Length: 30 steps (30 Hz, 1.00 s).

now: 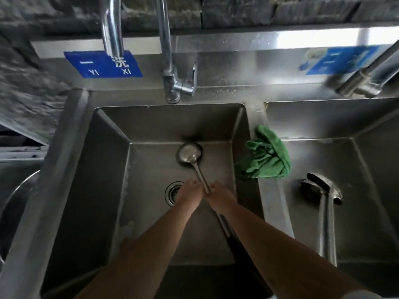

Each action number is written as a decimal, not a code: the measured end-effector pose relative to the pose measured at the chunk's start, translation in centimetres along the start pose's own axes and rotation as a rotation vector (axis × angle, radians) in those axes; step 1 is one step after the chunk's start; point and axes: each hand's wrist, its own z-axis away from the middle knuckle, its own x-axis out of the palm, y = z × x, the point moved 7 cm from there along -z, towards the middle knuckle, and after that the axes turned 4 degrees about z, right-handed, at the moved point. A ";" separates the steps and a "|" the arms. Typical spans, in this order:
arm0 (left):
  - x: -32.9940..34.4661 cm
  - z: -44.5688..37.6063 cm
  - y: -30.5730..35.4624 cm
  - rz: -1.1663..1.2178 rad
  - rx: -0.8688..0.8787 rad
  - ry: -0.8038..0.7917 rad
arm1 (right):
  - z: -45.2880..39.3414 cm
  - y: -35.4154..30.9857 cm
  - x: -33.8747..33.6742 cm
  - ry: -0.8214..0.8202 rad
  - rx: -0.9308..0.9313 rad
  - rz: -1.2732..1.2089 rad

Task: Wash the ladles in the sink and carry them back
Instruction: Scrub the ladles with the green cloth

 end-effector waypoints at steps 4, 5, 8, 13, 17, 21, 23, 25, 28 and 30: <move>1.6 -5.0 -2.9 0.046 -0.052 -0.040 | -5.2 2.4 3.4 0.030 0.112 0.071; 2.2 -6.2 -3.5 0.075 -0.073 -0.065 | -6.1 2.9 4.2 0.030 0.137 0.085; 3.9 -8.3 -5.0 0.090 -0.101 -0.163 | -8.1 4.5 6.0 0.051 0.184 0.107; 7.0 -11.1 -8.1 0.041 -0.083 -0.248 | -9.9 6.2 7.2 0.071 0.183 0.168; 8.0 -12.4 -10.2 0.188 -0.065 -0.238 | -10.5 5.5 7.4 0.030 0.125 0.124; 5.4 -11.7 -9.0 0.334 -0.099 -0.159 | -9.1 2.6 6.8 -0.013 0.022 0.085; 4.1 -11.1 -8.0 0.483 -0.154 -0.154 | -7.9 1.0 6.3 -0.019 -0.006 0.059; 3.3 -10.4 -7.1 0.623 -0.231 -0.151 | -6.6 -0.7 6.0 -0.018 -0.032 0.036; 2.1 -9.1 -5.5 0.732 -0.292 -0.150 | -4.8 -3.0 5.3 -0.005 -0.012 -0.002; 1.1 -8.1 -4.5 0.757 -0.305 -0.160 | -3.2 -3.9 4.5 0.034 0.031 -0.094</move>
